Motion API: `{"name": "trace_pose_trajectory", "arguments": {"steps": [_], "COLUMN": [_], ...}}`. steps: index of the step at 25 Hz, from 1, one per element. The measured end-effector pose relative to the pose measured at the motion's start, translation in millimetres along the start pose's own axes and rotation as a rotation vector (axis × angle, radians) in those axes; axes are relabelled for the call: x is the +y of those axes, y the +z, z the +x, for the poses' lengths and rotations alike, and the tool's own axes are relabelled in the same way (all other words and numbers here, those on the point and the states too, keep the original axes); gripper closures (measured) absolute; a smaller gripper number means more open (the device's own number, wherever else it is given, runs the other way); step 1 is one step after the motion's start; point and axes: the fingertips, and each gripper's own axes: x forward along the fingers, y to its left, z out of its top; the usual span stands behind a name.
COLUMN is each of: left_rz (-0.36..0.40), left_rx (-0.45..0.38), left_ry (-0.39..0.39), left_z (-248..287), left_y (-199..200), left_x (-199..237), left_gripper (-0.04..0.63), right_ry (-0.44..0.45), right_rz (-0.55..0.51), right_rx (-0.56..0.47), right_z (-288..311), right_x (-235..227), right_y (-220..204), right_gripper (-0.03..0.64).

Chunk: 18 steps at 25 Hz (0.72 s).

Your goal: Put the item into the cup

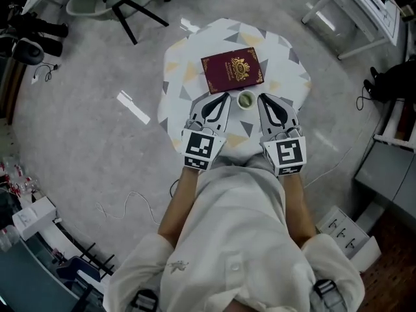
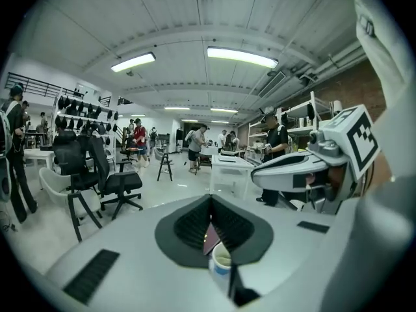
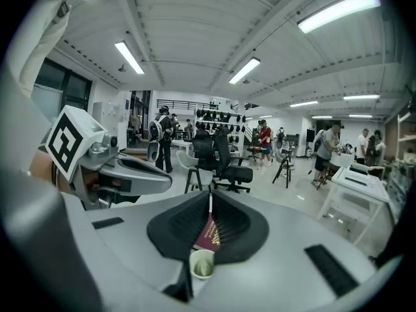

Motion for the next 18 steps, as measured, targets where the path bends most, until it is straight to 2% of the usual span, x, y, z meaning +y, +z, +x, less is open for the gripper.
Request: {"name": "trace_pose_trajectory", "arguments": {"steps": [11,18], "left_rz": [0.046,0.044], "left_rx": [-0.009,-0.015], "left_ry": [-0.047,-0.057], "left_z": [-23,-31], "left_y": [2,-1], "left_x": [-14,-19], "left_gripper": [0.581,0.581], "right_ry": [-0.092,-0.101], "right_rz": [0.004,0.008], "right_rx": [-0.006,0.0], "right_z": [-34,-41], "right_x": [7,14], "right_y": [2,-3], "right_gripper": [0.6,0.6]}}
